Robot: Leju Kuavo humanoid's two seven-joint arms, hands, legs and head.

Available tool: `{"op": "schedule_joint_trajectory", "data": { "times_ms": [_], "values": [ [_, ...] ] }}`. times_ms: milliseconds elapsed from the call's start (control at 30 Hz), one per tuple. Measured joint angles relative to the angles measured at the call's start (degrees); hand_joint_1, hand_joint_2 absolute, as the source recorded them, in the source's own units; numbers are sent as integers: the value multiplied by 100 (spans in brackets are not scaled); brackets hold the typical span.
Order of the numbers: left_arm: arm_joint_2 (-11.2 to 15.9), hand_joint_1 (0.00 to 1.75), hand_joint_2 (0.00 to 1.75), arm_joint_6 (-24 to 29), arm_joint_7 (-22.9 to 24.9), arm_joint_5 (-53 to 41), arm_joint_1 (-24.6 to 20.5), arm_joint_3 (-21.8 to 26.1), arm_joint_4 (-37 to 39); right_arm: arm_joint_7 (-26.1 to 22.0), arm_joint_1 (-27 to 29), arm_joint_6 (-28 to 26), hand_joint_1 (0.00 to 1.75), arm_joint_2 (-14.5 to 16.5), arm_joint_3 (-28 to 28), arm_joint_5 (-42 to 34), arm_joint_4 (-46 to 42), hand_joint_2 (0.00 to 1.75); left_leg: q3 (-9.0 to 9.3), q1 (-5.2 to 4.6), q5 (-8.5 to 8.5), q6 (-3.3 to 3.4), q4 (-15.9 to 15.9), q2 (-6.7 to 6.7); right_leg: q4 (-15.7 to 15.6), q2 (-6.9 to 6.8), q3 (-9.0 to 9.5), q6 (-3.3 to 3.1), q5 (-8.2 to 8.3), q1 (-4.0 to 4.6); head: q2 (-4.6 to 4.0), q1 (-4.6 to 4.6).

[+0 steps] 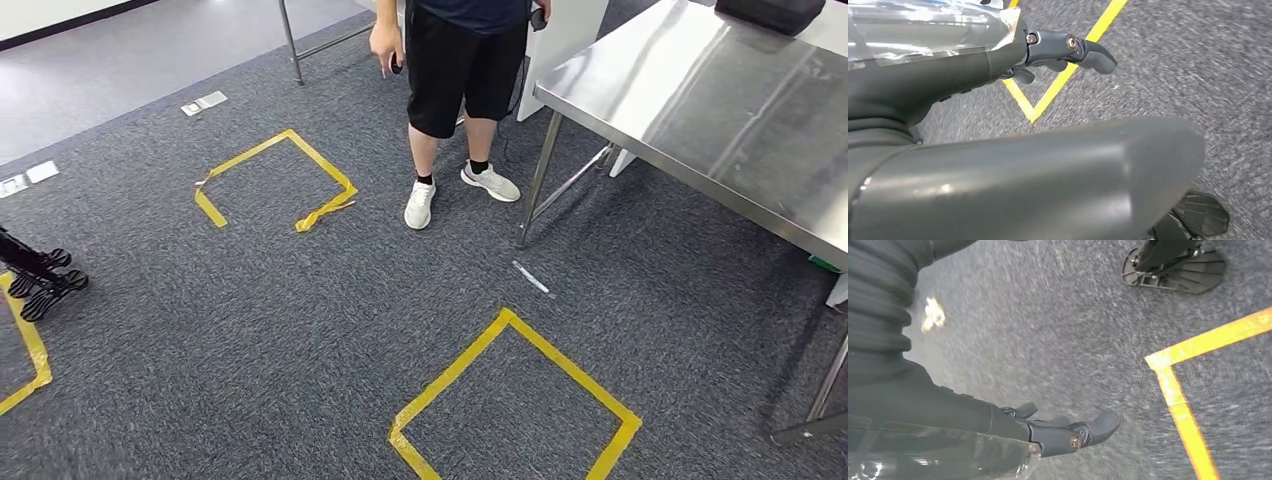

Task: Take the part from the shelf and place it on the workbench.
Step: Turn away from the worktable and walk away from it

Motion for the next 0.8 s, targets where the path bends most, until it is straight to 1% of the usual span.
{"op": "schedule_joint_trajectory", "data": {
  "times_ms": [33,67,100,133,167,200,233,267,300,333,367,400,433,467,500,533,567,600,633,667,700,733,767,800],
  "values": [
    [2,0,0,4,-1,5,6,4,0,-2,-4,1,0,4,11,1,2,175,-20,-2,21,-40,-5,-61,-16,-33,8,-40,14,19,0,-3],
    [4,0,0,6,-2,9,17,8,0,-4,-10,2,0,8,20,2,2,175,-40,10,40,-77,-14,-104,-22,-110,15,-83,34,15,0,-4],
    [6,0,0,6,-3,11,28,11,0,-4,-18,2,0,9,28,3,2,175,-66,11,26,-106,8,-42,-31,-178,25,-125,55,10,0,-5],
    [7,0,0,6,-3,15,35,14,0,-4,-20,2,0,10,37,3,2,175,-127,9,-55,-132,116,112,-44,-259,31,-177,75,1,0,-18],
    [7,0,0,6,-4,17,34,15,0,-5,-19,2,0,10,44,3,2,175,-233,4,-203,-150,339,308,-56,-345,27,-225,90,-7,0,-34],
    [7,0,0,6,-5,20,27,15,0,-5,-12,2,0,9,51,3,3,175,-388,0,-407,-166,681,516,-56,-440,23,-259,93,10,0,-48],
    [5,0,0,6,-5,22,19,15,0,-5,-1,2,0,9,54,3,3,175,-572,7,-613,-185,1090,632,-55,-543,15,-287,90,29,0,-61],
    [4,0,0,6,-6,22,16,15,0,-5,9,2,0,7,56,3,4,175,-726,20,-755,-202,1441,674,-55,-645,8,-297,87,47,0,-62],
    [3,0,0,6,-7,22,19,15,0,-5,12,2,0,4,57,3,4,175,-800,33,-803,-214,1636,695,-54,-744,-4,-300,84,57,0,-62],
    [1,0,0,6,-7,23,27,15,0,-5,10,2,0,3,58,3,4,175,-762,45,-750,-223,1615,717,-54,-831,-15,-302,81,61,0,-63],
    [1,0,0,6,-7,23,35,15,0,-5,3,2,0,4,60,3,4,175,-599,55,-616,-226,1364,759,-53,-908,-20,-302,75,63,0,-63],
    [1,0,0,6,-7,24,37,15,0,-5,-6,2,0,7,61,3,4,175,-348,59,-456,-221,965,865,-52,-980,-12,-299,67,64,0,-65],
    [1,0,0,6,-7,23,29,15,0,-5,-11,2,0,9,62,3,4,175,-105,49,-337,-206,568,1005,-48,-1044,-4,-283,51,84,0,-67],
    [1,0,0,7,-8,23,15,15,0,-5,-16,2,0,10,63,3,4,175,79,35,-257,-178,260,1107,-45,-1105,11,-260,34,102,0,-54],
    [2,0,0,7,-9,22,1,15,0,-5,-23,2,0,9,64,3,4,175,173,14,-230,-143,91,1171,-42,-1162,38,-234,21,118,0,-41],
    [3,0,0,7,-10,22,-7,15,0,-5,-30,2,0,9,65,3,4,175,183,-13,-230,-106,48,1154,-42,-1220,54,-205,12,129,0,-27],
    [7,0,0,7,-12,23,-7,16,0,-5,-44,3,0,13,66,3,4,175,166,-29,-214,-62,35,1076,-48,-1283,81,-177,11,123,0,-15],
    [10,0,0,7,-13,24,0,16,0,-5,-58,4,0,16,67,2,3,175,166,-29,-191,-19,11,1010,-32,-1274,86,-147,-5,109,0,-16],
    [12,0,0,7,-9,23,5,17,0,-9,-61,8,0,22,68,-1,3,175,170,-21,-162,25,-20,941,44,-1161,50,-127,-61,96,0,-14],
    [13,0,0,7,-3,14,5,17,-1,-18,-53,16,0,28,68,-4,2,175,171,-6,-129,69,-51,870,225,-991,-36,-122,-167,82,0,-7],
    [13,0,0,5,10,2,0,17,-1,-27,-32,25,0,25,68,-8,3,175,171,8,-106,100,-68,798,516,-786,-178,-133,-313,66,0,1],
    [10,0,0,7,29,-18,-6,16,-1,-37,1,39,0,20,68,-16,4,175,156,8,-93,120,-71,712,905,-629,-364,-152,-476,60,0,9],
    [5,0,0,12,46,-39,-8,16,-1,-43,37,60,0,10,68,-27,5,175,144,5,-85,130,-70,621,1281,-558,-548,-159,-604,56,0,14],
    [0,0,0,21,60,-55,-3,15,0,-45,74,87,0,-5,68,-41,8,175,138,4,-81,132,-68,523,1531,-528,-678,-144,-659,51,0,13]
  ]
}}
